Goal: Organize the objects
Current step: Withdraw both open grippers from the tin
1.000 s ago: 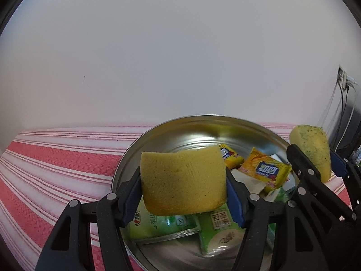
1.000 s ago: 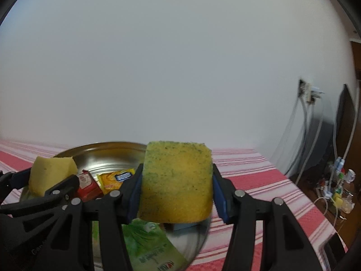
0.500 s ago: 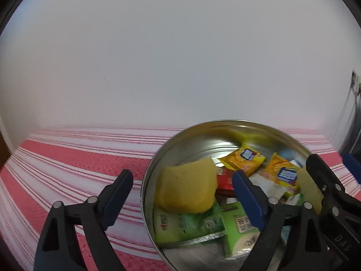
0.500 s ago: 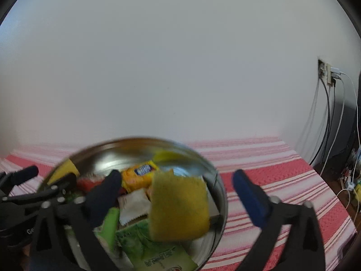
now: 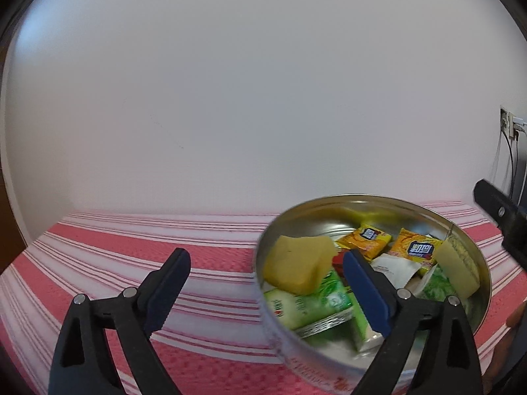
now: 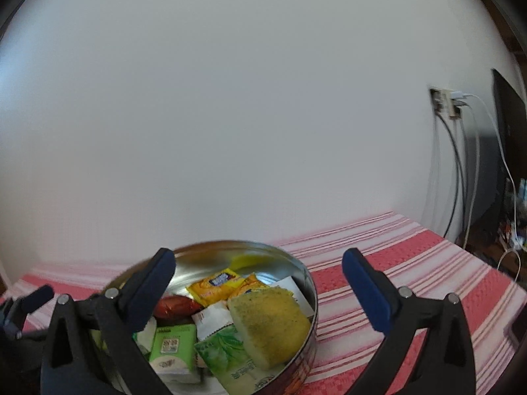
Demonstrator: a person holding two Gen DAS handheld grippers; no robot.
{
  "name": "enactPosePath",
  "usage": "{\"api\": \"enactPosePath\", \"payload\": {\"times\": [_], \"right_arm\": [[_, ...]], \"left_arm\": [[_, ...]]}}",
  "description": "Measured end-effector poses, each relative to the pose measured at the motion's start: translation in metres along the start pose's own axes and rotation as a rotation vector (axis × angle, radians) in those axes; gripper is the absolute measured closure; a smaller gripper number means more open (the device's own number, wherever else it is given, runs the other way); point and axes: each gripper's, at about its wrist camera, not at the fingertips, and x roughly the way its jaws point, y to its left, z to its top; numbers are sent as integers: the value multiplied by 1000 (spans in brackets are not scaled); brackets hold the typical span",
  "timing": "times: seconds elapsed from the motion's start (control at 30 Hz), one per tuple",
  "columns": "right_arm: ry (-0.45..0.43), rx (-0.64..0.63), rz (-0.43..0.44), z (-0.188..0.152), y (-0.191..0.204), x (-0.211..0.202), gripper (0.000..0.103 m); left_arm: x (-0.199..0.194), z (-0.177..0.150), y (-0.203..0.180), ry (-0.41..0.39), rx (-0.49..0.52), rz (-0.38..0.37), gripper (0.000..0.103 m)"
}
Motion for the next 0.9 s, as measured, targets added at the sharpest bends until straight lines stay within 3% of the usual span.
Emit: {"api": "enactPosePath", "payload": {"times": [0.2,0.57,0.73,0.9], "right_arm": [[-68,29,-91,-3,3,-21,0],[-144,-110,-137,-17,35,-50,0],[-158,-118,-145,-20,39,-59,0],[-183,-101,-148,-21,39,-68,0]], "left_arm": [[2,-1,10,3,-31,9,7],[-25,-11,17,-59,-12,22,7],[-32,-13,17,-74,-4,0,1],[-36,-14,13,-102,11,-33,1]]}}
